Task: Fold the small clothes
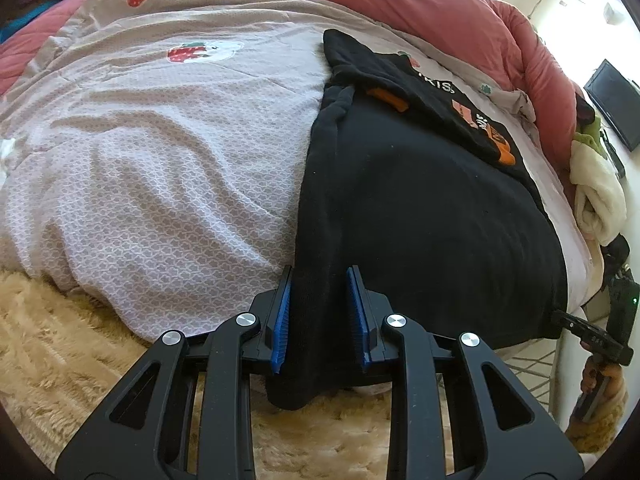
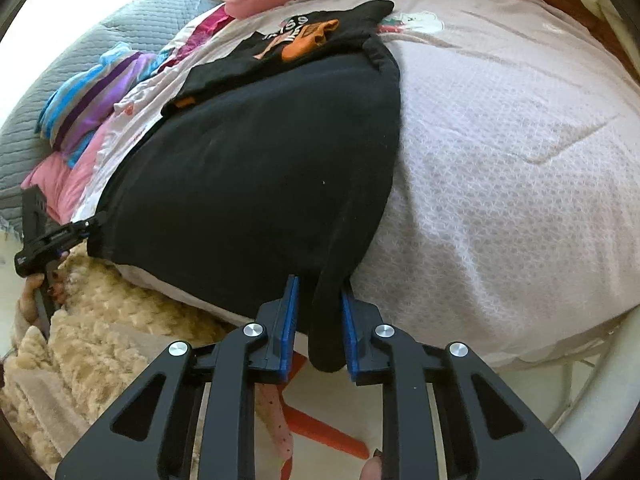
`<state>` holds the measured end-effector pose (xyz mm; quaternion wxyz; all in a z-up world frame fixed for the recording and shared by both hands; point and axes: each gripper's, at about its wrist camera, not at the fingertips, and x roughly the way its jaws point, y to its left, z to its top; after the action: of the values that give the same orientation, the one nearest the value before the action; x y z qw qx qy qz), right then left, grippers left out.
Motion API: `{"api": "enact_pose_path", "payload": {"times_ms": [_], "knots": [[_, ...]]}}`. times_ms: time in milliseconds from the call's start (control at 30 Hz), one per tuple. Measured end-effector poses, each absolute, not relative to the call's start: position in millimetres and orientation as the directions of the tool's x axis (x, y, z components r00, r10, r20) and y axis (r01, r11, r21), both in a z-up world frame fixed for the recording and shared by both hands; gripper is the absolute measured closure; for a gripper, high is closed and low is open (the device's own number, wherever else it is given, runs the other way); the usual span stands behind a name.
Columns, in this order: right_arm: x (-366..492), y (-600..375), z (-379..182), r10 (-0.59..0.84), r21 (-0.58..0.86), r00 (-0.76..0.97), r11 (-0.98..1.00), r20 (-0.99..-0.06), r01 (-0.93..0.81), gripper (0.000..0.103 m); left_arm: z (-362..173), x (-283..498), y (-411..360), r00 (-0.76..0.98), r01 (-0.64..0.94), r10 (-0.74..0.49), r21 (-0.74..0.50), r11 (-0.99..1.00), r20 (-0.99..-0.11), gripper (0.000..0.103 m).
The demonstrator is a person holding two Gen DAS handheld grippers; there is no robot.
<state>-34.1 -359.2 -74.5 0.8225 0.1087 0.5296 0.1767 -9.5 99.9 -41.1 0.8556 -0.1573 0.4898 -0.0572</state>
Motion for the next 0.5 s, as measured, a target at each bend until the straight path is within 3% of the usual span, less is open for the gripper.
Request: {"api": "enact_pose_path", "payload": {"times_ms": [367, 433, 500], "knots": [[-24.9, -367.7, -89.9, 0.469, 0.443, 0.362, 0.882, -0.805, -0.159, 0.079, -41.2, -22.5, 104.1, 0.512, -0.072, -0.251, -0.332, 0.94, -0.822, 0.084], [-26.6, -364.0, -84.3, 0.475, 0.434, 0.369, 0.88, -0.799, -0.192, 0.092, -41.2, -22.7, 103.5, 0.51, -0.071, -0.252, -0.333, 0.94, -0.823, 0.085], [-28.3, -361.2, -77.1, 0.475, 0.422, 0.379, 0.88, -0.794, -0.217, 0.094, -40.1, -22.6, 101.4, 0.508, -0.066, -0.246, -0.322, 0.944, -0.825, 0.085]]}}
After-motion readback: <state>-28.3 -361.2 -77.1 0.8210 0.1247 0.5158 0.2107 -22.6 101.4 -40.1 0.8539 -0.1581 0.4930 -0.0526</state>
